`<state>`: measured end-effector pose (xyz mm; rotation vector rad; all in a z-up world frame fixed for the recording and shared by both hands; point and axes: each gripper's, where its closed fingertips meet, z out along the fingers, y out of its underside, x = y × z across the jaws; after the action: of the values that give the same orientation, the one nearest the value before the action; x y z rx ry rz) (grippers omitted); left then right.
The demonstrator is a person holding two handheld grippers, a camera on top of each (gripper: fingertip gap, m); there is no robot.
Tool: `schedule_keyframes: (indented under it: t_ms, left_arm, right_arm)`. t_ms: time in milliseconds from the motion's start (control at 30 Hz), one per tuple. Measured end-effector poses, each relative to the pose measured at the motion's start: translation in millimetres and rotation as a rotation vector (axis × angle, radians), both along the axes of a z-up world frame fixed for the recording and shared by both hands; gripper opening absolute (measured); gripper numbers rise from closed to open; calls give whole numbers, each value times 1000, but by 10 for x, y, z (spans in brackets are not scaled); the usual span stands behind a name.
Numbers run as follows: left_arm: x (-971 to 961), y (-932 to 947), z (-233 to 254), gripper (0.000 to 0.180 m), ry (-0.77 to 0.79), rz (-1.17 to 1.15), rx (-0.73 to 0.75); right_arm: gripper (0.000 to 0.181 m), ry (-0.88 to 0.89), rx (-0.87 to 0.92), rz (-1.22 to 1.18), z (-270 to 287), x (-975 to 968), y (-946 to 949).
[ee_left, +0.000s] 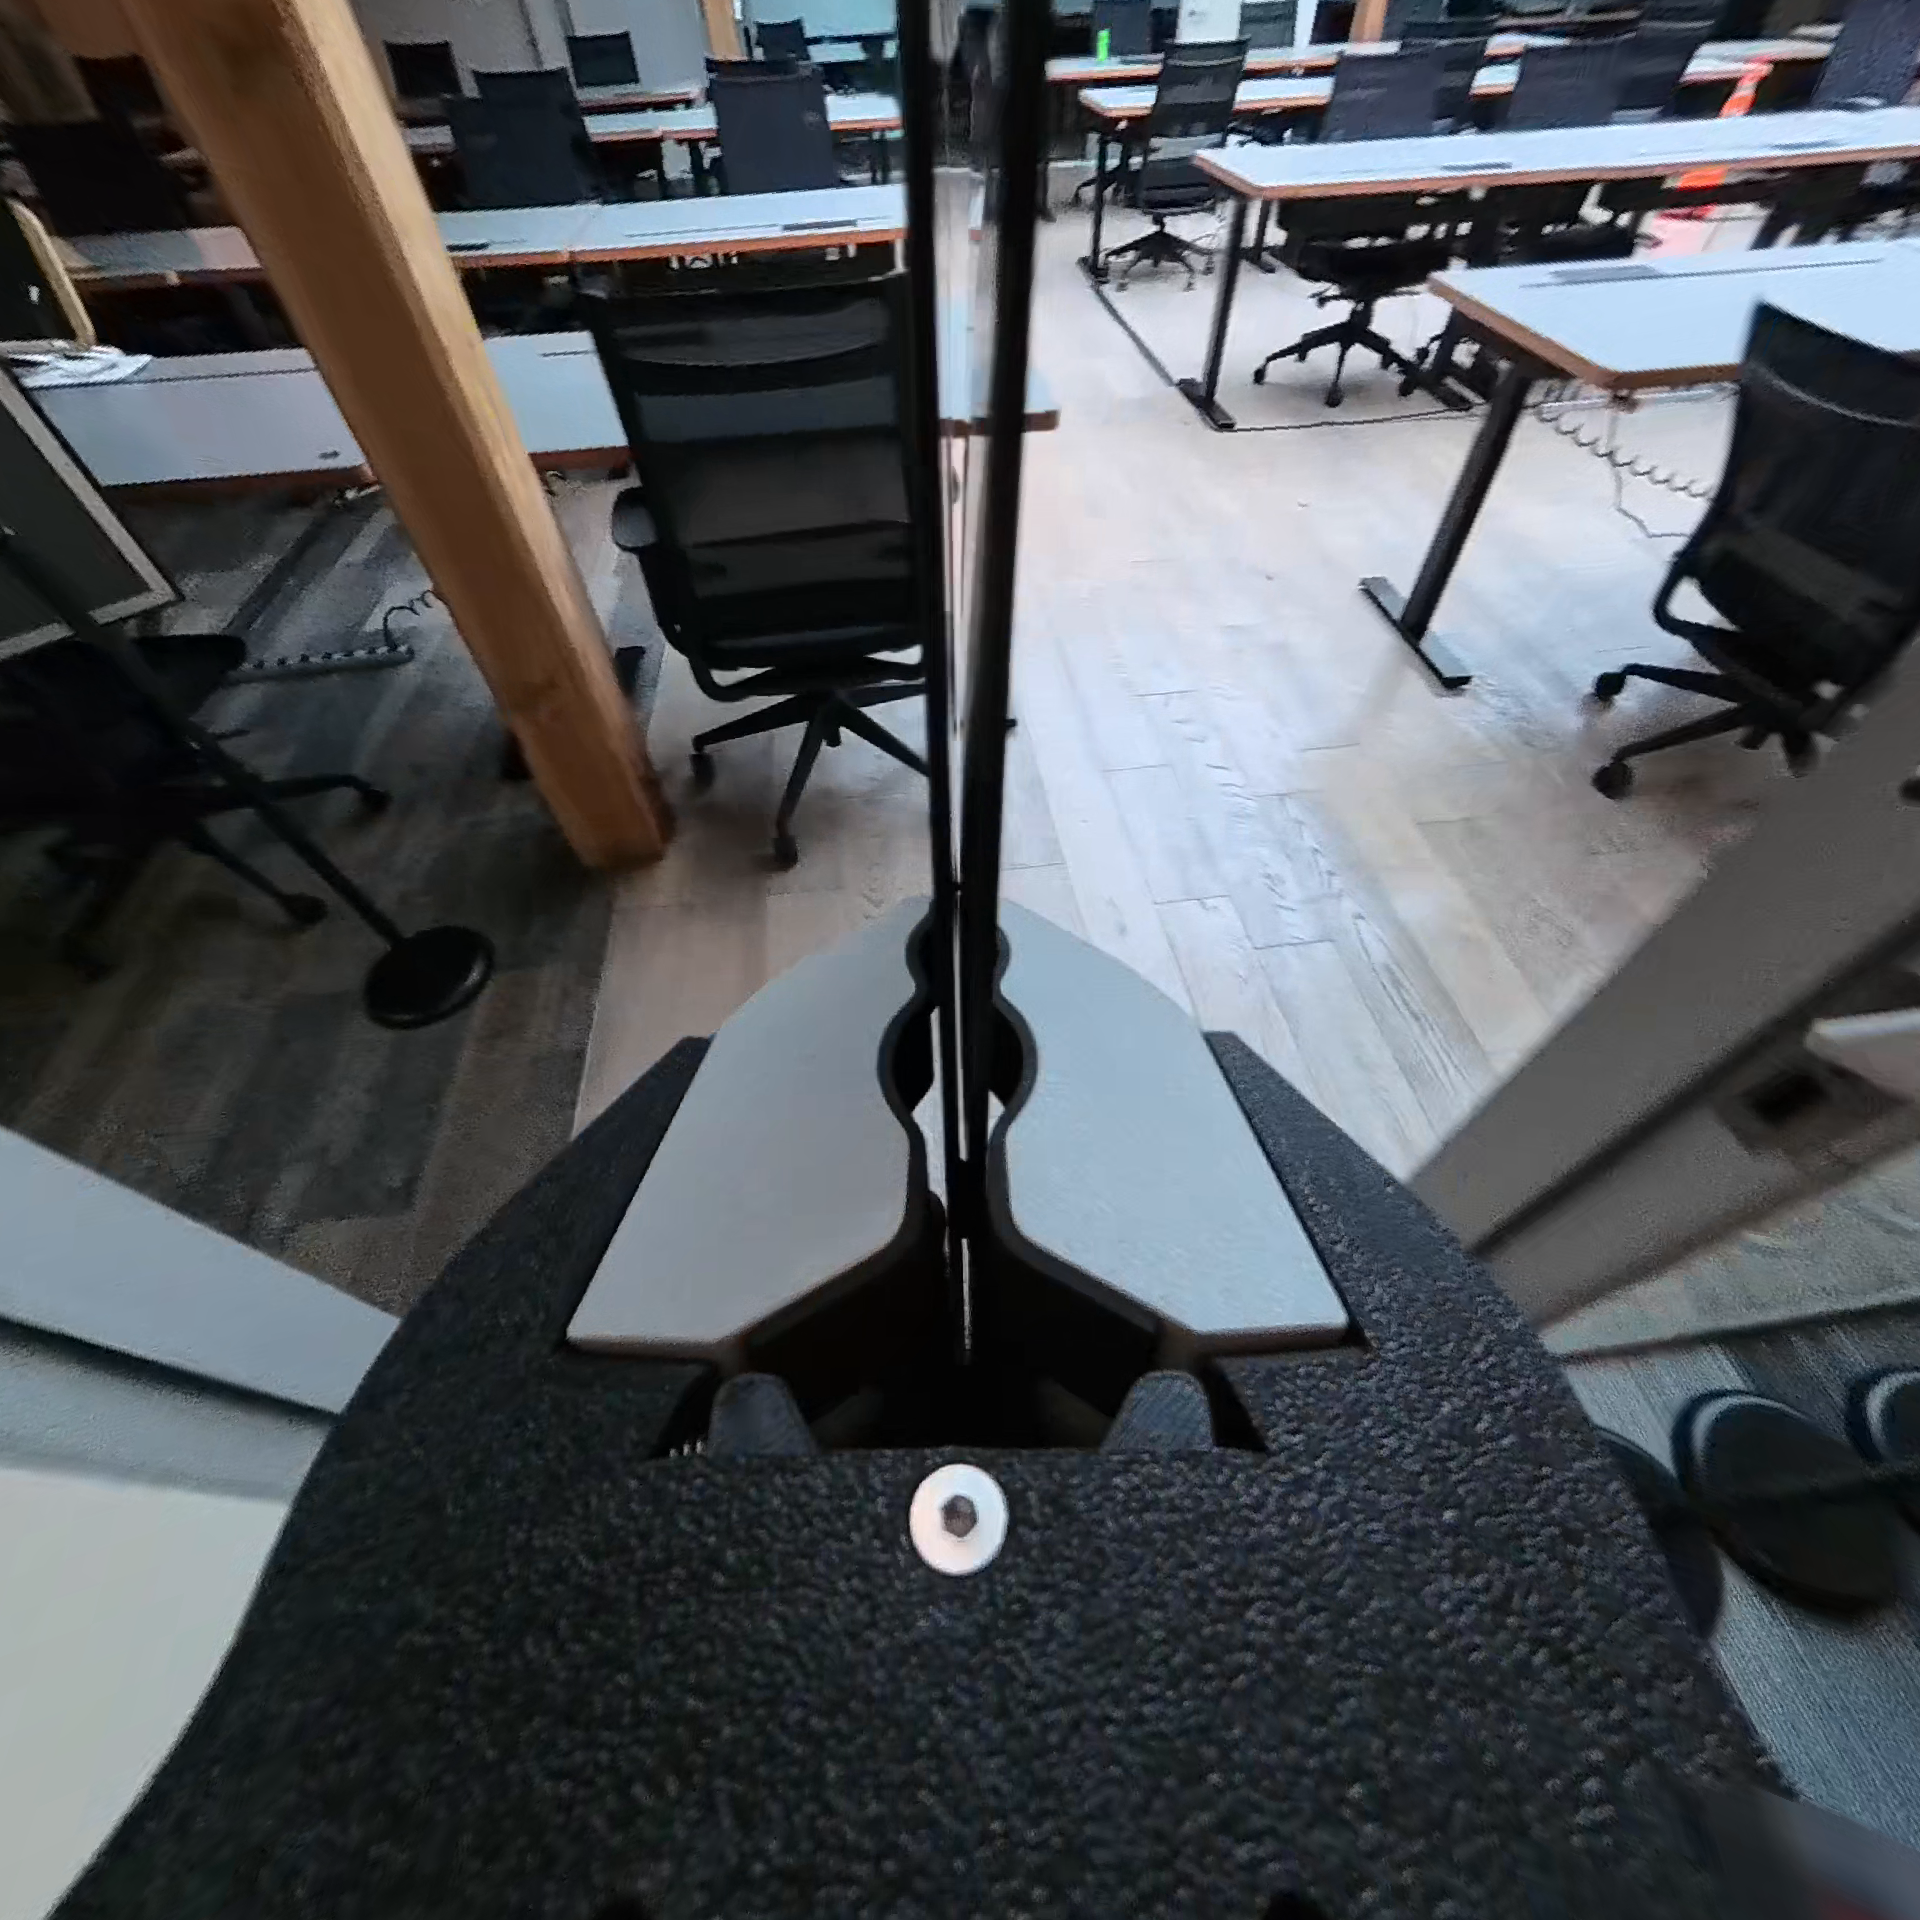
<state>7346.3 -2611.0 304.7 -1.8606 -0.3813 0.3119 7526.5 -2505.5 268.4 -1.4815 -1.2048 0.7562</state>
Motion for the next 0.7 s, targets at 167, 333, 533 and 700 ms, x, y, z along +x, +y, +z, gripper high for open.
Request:
schedule_keyframes:
  t_ms: [167,333,533,700]
  left_arm:
    - [-1640,637,-13,2,7,94,41]
    - [-3393,1470,-94,3,-38,101,95]
    - [-5116,2168,238,3,-20,98,111]
    - [-6586,2068,66,3,-14,210,91]
  right_arm:
    - [83,67,22,123,301,-1796,766]
    - [83,12,65,111,76,-3278,1484]
    - [85,-53,-57,127,-85,-4868,2105]
    - [89,-55,-88,204,-200,-6481,2443]
